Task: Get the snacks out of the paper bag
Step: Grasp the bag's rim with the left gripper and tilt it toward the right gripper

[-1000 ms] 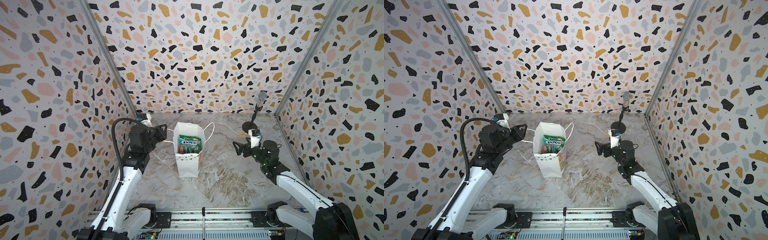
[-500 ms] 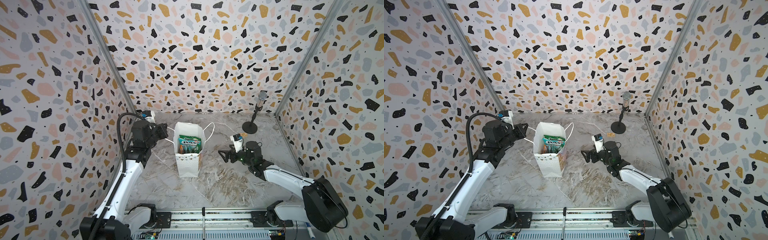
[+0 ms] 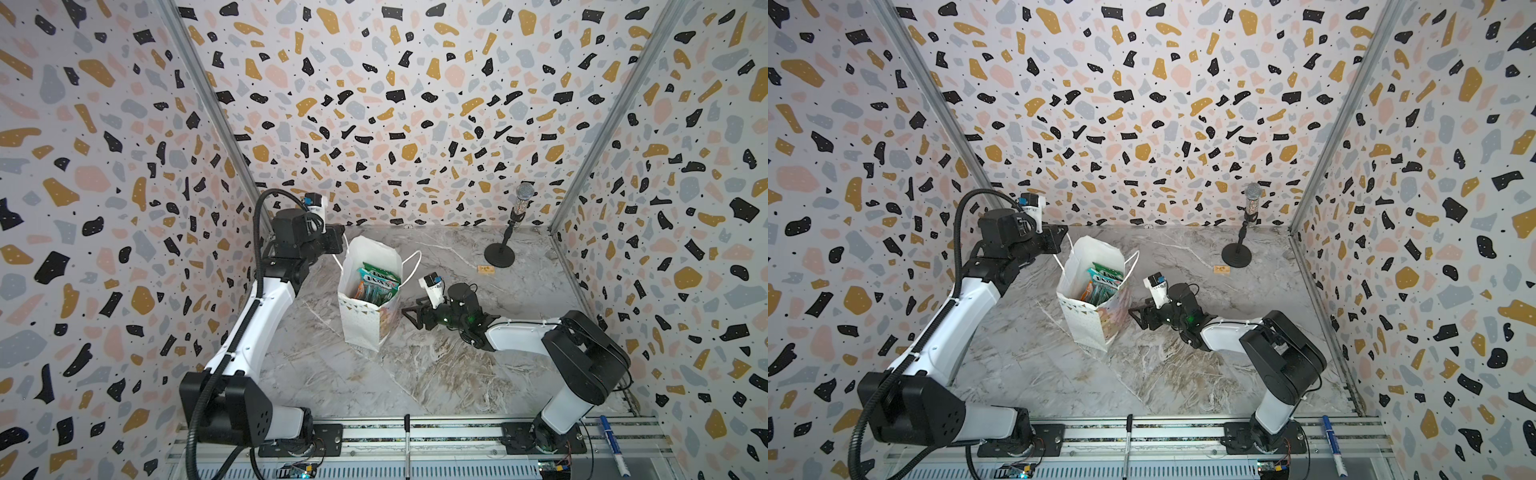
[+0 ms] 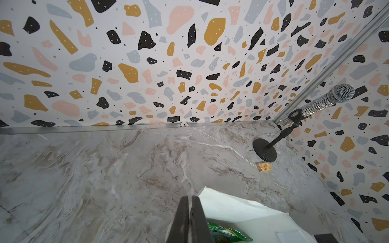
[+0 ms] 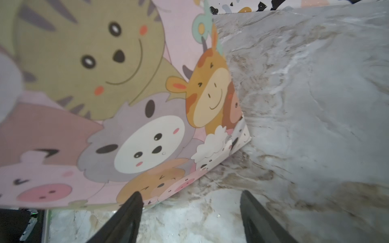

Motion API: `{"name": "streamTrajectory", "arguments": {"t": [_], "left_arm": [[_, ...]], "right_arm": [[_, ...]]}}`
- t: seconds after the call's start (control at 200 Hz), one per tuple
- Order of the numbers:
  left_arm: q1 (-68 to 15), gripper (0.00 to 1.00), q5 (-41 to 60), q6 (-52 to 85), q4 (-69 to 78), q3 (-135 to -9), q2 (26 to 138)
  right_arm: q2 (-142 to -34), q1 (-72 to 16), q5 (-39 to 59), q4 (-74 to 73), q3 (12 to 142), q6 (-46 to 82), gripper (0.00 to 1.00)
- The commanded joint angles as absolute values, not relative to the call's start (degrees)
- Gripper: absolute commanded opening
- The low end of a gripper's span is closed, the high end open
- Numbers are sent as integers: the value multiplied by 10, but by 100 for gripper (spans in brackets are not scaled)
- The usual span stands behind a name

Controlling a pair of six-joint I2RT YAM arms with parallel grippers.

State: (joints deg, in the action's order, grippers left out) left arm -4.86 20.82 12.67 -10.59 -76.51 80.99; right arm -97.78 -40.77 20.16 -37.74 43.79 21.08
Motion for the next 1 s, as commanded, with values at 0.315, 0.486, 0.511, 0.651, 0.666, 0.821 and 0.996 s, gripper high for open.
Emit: {"name": "streamTrajectory", "arguments": {"t": [0.315, 0.486, 0.511, 0.651, 0.666, 0.821, 0.996], "left_arm": [[-45, 0, 252, 70, -90, -945, 928], [-46, 0, 267, 76, -104, -1005, 962], [-46, 0, 269, 78, -105, -1014, 966], [-48, 0, 288, 75, -120, -1057, 981], [-48, 0, 291, 75, -122, -1060, 982], [-53, 0, 312, 73, -121, -1055, 977], [-79, 0, 281, 56, -112, -985, 930]], "right_arm": [[-1139, -423, 208, -473, 585, 281, 59], [-1208, -423, 201, -477, 656, 303, 54], [-1218, -423, 199, -474, 670, 304, 54], [-1268, -420, 192, -460, 741, 317, 53], [-1274, -419, 192, -458, 748, 319, 53], [-1331, -417, 201, -434, 829, 336, 52], [-1336, -414, 199, -430, 820, 338, 52]]}}
